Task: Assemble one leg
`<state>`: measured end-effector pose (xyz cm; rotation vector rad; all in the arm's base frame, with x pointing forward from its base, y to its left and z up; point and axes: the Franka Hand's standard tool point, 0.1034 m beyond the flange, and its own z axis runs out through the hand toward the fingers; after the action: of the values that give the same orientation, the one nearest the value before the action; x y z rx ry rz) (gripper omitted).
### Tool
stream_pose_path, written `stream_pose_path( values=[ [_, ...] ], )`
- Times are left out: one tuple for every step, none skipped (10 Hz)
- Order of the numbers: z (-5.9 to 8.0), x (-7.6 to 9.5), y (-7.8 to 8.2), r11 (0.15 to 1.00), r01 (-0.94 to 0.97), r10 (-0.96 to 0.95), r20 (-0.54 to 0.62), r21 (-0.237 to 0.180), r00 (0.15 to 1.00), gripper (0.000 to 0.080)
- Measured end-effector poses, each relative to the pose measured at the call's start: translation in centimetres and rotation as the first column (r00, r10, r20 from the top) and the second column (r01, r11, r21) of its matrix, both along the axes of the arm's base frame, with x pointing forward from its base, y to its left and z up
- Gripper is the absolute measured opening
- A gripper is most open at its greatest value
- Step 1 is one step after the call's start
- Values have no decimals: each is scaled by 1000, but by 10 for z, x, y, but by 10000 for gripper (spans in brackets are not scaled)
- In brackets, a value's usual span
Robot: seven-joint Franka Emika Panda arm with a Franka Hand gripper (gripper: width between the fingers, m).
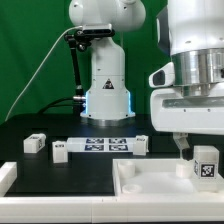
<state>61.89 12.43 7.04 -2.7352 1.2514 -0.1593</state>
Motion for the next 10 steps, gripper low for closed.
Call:
stream_pose_path(
  values=[
    [2, 1, 0, 990, -137, 137, -5, -28, 991, 649],
    [3, 3, -2, 972, -229, 229, -3, -46, 973, 649],
    [2, 2, -2, 957, -286, 285, -15, -57, 958, 649],
    [3, 3, -2, 922, -380, 380, -17, -77, 925, 649],
    [3, 3, -5, 894, -439, 440, -16, -88, 898, 649],
    [3, 4, -7, 848, -520, 521, -19, -103, 854, 649],
    [3, 4, -6, 805, -581, 583, -21, -118, 812, 649],
    [3, 4, -7, 786, -606, 608, -22, -122, 793, 649],
    [3, 4, -7, 789, -602, 604, -22, -122, 796, 558],
    [3, 4, -7, 789, -602, 604, -22, -122, 796, 419]
  ],
)
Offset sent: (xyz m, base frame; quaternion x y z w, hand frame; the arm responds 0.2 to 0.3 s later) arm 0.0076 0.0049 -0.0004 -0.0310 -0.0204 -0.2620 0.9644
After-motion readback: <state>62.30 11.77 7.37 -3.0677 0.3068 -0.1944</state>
